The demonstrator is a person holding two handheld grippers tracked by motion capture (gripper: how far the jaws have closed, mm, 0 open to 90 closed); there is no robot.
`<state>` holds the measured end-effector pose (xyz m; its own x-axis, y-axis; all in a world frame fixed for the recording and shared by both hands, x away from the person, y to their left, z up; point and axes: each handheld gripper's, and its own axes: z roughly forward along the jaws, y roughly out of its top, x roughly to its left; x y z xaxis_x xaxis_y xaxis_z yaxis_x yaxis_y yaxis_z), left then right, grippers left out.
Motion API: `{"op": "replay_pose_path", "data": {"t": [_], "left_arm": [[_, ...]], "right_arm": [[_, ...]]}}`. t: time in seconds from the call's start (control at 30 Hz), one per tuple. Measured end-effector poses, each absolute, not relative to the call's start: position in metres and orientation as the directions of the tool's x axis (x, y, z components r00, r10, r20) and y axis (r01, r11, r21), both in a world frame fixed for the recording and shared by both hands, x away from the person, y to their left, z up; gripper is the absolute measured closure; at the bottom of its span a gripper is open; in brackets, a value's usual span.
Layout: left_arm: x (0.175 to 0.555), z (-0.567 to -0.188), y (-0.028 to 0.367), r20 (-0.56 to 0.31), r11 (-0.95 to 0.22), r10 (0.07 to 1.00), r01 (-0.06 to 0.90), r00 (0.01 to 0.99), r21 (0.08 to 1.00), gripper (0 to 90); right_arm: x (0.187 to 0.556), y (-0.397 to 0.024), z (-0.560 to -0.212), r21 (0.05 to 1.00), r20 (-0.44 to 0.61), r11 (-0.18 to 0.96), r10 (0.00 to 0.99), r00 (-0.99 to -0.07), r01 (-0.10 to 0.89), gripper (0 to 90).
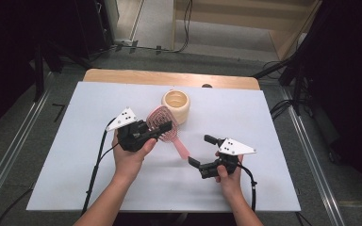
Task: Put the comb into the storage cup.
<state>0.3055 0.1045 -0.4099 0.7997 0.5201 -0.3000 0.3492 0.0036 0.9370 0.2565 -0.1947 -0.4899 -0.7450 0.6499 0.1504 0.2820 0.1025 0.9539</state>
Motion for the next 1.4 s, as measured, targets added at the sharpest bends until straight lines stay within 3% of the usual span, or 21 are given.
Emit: {"op": "replay_pose_path", "data": {"t": [1.4], "left_arm": [[0.319, -0.398, 0.121, -0.255, 0.008, 0.573, 0.306, 0.779, 0.952, 64.8]], "right_arm": [[0.217, -0.282, -0.499, 0.952, 0.152, 0.063, 0.752, -0.641, 0.299, 0.0]]}}
